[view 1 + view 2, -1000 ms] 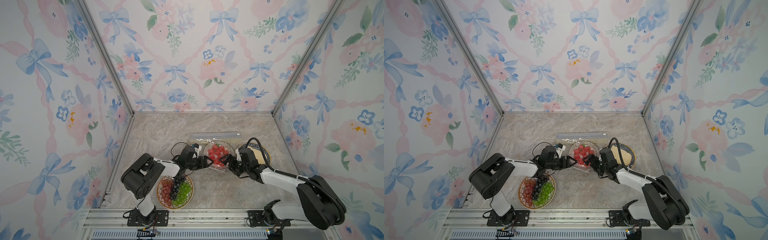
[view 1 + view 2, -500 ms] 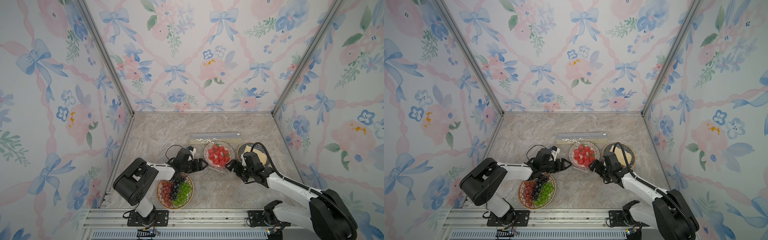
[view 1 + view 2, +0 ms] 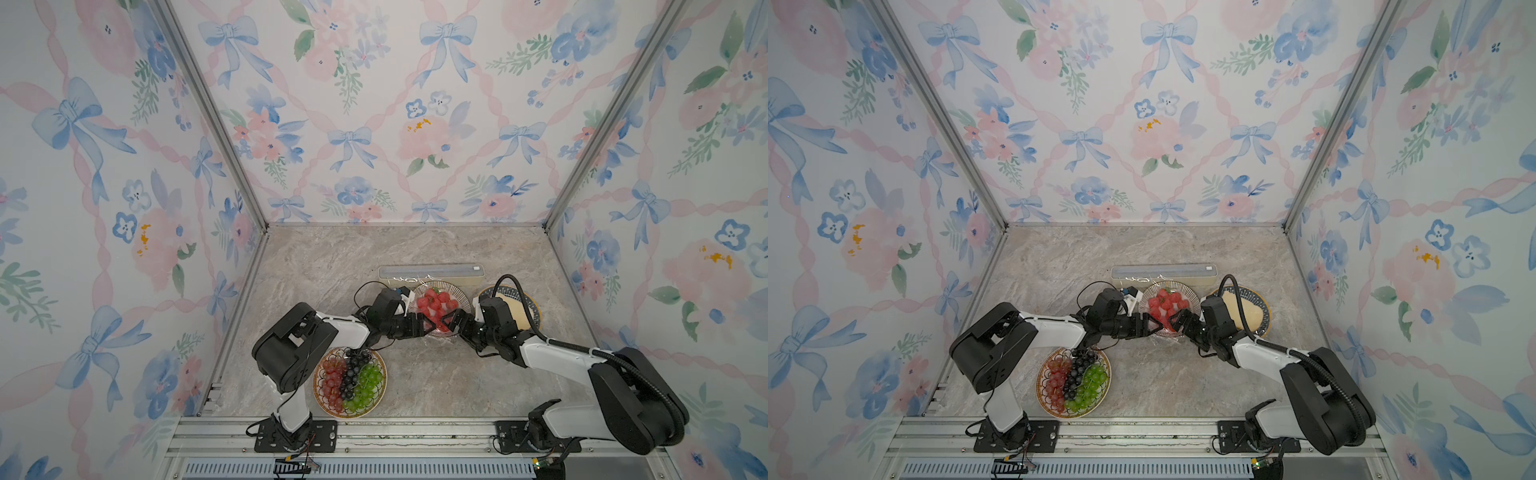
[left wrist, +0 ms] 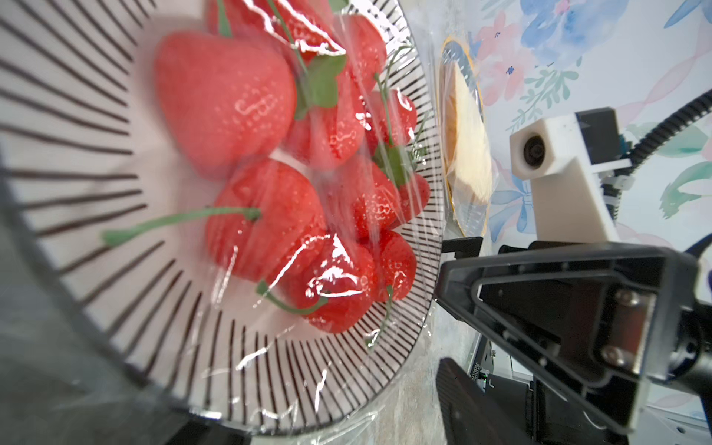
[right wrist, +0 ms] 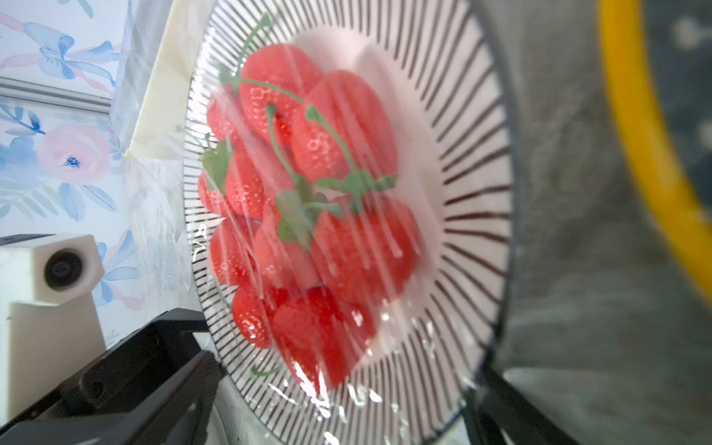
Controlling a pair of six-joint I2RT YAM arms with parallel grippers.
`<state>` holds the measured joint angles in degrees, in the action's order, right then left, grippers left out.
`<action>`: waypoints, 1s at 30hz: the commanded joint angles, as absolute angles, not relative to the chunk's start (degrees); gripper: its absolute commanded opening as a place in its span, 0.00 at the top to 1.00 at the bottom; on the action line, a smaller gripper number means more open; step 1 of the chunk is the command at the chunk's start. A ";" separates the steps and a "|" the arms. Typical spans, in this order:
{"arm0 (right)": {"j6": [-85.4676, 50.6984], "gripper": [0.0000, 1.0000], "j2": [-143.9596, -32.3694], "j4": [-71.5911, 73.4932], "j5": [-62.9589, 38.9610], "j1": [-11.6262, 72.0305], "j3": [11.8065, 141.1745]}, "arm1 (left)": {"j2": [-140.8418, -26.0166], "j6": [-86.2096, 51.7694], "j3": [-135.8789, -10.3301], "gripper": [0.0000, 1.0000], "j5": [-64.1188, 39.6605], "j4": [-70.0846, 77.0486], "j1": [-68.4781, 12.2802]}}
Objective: Wrap the plate with plastic wrap
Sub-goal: Cover the plate with plastic wrap.
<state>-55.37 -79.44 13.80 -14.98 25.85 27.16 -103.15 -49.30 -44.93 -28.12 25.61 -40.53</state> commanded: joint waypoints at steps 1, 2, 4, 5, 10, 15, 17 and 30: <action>-57.72 0.03 -82.08 20.21 -17.18 25.20 28.60 | -104.85 -48.22 -47.20 0.26 -29.10 27.34 -40.38; -58.24 0.03 -82.18 21.02 -17.23 25.22 28.61 | -104.88 -48.50 -47.03 0.26 -28.77 27.70 -40.40; -58.23 0.02 -81.70 20.42 -16.81 25.22 28.52 | -104.32 -48.69 -46.23 0.25 -27.52 27.86 -40.18; -57.81 0.02 -81.08 19.66 -16.34 25.19 28.40 | -103.88 -48.78 -45.65 0.25 -26.61 27.94 -39.99; -56.49 0.03 -76.80 13.55 -16.12 24.32 27.04 | -100.99 -48.25 -42.45 0.21 -23.88 27.95 -38.03; -52.24 0.03 -72.52 -0.82 -16.02 22.68 27.32 | -98.50 -48.14 -39.56 0.20 -24.08 27.86 -35.51; -50.36 0.03 -70.87 -4.81 -15.82 21.34 27.26 | -97.86 -48.12 -37.18 0.20 -23.91 27.85 -34.91; -61.75 0.03 -68.13 4.17 -18.34 25.65 25.56 | -97.09 -50.94 -36.51 0.24 -29.73 27.86 -38.06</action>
